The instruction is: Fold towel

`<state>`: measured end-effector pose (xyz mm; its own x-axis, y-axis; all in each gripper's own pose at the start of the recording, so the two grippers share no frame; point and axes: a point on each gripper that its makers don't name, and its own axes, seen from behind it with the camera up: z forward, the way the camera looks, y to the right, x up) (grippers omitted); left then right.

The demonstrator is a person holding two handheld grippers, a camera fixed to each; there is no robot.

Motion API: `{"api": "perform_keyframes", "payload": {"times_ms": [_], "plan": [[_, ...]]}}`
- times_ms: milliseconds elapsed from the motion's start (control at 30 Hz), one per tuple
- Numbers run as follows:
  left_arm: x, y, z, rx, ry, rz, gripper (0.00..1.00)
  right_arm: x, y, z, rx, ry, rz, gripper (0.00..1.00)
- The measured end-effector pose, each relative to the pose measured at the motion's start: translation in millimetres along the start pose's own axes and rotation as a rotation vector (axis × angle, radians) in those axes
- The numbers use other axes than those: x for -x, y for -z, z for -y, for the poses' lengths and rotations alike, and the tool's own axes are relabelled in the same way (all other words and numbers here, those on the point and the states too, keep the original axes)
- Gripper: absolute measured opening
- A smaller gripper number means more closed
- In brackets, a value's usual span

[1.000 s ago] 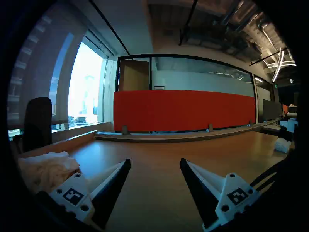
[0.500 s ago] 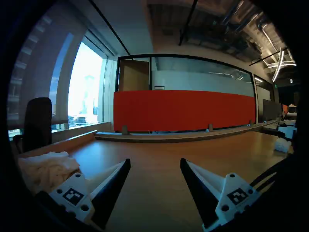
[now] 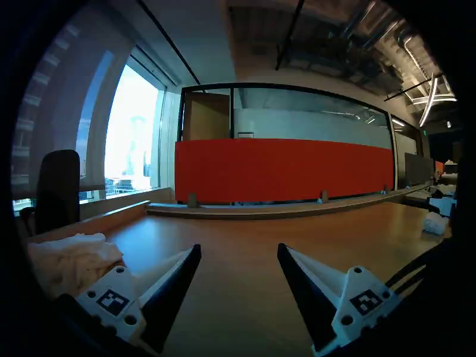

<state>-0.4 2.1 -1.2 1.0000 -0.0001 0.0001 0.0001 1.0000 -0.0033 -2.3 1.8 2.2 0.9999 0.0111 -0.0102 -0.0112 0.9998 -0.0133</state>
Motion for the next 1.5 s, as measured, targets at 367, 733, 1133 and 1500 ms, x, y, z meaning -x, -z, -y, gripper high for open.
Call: {"api": "perform_keyframes", "payload": {"times_ms": [367,733,1133,1500], "plan": [[0.4,0.3,0.6,0.0,0.0,0.0,0.95,-0.4,0.3,8.8,-0.017,0.012,0.01,1.0],[0.0,0.2,0.3,0.0,0.0,0.0,0.95,-0.8,1.5,10.3,-0.015,0.012,0.01,1.0],[-0.2,0.2,0.2,0.0,0.0,0.0,0.95,0.8,2.0,10.2,-0.018,0.01,0.011,1.0],[-0.3,0.2,0.8,0.0,0.0,0.0,0.95,-0.4,1.9,10.5,-0.018,0.01,0.011,1.0]]}}
